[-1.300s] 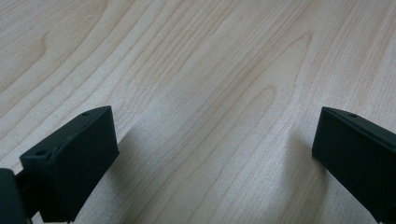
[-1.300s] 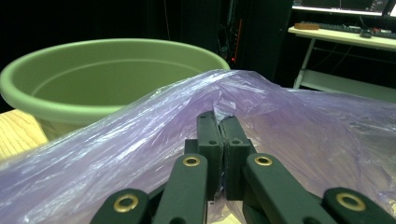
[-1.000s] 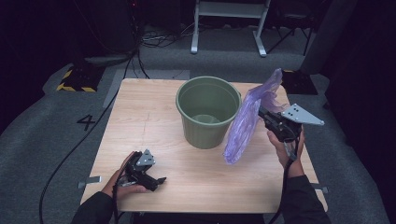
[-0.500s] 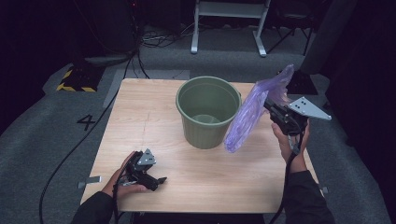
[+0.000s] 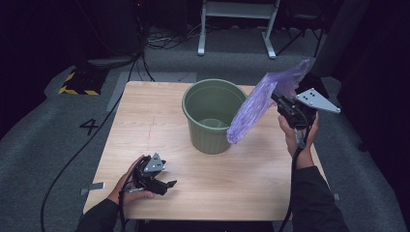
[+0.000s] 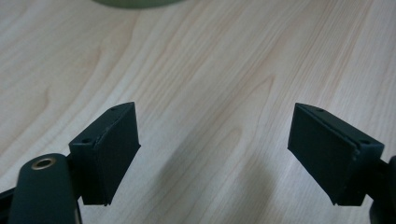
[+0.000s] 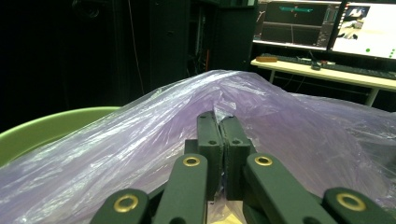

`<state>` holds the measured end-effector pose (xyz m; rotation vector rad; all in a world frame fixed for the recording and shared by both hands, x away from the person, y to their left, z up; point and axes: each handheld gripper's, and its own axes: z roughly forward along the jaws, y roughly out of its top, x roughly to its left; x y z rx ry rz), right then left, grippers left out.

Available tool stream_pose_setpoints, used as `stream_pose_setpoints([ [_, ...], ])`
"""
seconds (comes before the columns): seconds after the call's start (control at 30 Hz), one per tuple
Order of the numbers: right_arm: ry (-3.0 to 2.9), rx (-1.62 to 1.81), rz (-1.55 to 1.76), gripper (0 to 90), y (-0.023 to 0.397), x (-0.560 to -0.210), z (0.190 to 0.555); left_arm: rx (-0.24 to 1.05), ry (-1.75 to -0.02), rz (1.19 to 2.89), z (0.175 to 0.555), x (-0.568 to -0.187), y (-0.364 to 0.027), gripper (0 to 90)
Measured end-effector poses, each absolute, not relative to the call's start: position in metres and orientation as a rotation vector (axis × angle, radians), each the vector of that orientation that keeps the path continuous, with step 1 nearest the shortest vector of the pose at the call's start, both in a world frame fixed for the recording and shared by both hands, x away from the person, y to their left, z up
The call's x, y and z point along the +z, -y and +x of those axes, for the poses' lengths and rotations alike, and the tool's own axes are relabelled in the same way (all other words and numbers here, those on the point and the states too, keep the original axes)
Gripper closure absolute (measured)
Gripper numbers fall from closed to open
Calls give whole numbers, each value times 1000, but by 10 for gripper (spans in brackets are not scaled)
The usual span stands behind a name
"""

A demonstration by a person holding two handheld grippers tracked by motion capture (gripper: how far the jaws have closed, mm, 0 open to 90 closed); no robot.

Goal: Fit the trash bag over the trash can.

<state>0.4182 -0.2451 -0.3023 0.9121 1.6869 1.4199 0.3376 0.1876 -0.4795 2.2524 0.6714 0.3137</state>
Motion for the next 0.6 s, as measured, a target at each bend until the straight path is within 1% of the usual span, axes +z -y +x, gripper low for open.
stream_pose_setpoints([
  [0.03,-1687,1420,912,896,245,-302,418,314,-671,2252,338,-480,-188,161],
  [0.1,-1671,1415,920,895,243,-299,420,364,-664,2236,337,-468,-189,162],
  [0.17,-1664,1415,926,895,242,-298,422,379,-661,2222,338,-463,-191,162],
  [0.2,-1653,1409,939,895,241,-298,424,381,-665,2173,338,-453,-195,159],
  [0.3,-1640,1408,953,894,239,-299,428,380,-676,2130,339,-446,-198,159],
  [0.43,-1625,1399,955,894,240,-297,432,425,-658,2101,340,-432,-202,160],
  [0.53,-1603,1408,992,895,242,-295,440,442,-628,2055,343,-414,-204,161],
  [0.6,-1602,1407,998,895,242,-295,441,438,-621,2040,344,-410,-204,161],
])
